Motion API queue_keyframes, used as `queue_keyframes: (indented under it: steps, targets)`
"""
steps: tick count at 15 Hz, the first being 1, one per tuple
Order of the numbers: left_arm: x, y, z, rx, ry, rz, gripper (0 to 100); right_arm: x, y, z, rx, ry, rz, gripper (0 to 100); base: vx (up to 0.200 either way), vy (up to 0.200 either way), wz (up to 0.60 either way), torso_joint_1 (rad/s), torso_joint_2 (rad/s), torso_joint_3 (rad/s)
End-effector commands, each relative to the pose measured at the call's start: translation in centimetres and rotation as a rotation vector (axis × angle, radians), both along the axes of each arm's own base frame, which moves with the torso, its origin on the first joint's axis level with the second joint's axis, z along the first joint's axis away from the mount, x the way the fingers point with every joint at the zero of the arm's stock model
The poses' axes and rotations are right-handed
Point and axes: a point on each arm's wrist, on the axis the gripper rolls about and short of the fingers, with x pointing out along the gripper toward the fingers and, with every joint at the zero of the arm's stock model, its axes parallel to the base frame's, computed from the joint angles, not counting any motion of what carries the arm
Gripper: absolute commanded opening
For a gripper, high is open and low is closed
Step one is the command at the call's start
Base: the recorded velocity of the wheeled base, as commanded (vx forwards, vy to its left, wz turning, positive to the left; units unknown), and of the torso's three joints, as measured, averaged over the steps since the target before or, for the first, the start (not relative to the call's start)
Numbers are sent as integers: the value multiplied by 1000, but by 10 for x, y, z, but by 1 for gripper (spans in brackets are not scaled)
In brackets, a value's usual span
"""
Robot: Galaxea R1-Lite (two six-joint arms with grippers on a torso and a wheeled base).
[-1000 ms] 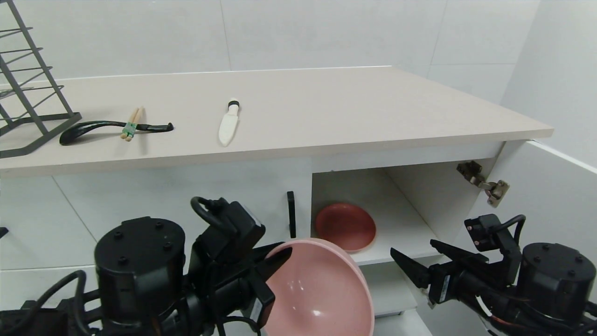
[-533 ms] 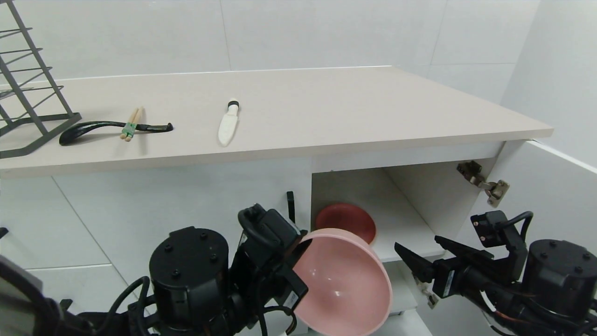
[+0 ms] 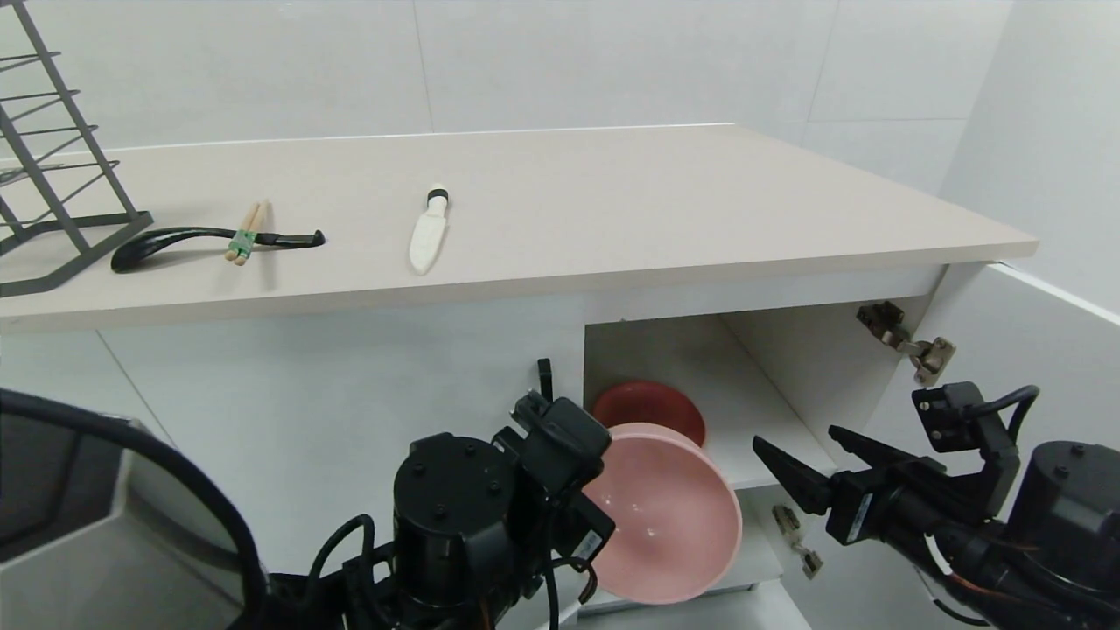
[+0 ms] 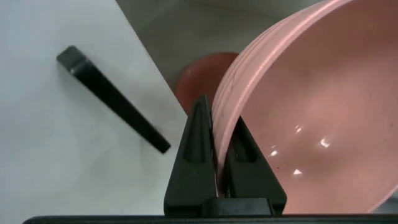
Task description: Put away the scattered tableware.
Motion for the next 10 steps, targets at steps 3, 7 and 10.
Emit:
queue_keyframes:
  steps: [3,7,10]
  targets:
    - [14,-21,-29,0,-70,45,0,-1,-2,4,9,-18,-6,100,0,0,0,0,0,0]
    - [17,-39,-40,-7,-167,49,0,-3,-3,10,21,-42,-6,100,0,0,0,0,0,0]
    - [24,-46,-43,-16,-177,99,0,-7,-5,18,42,-80,-3,100,0,0,0,0,0,0]
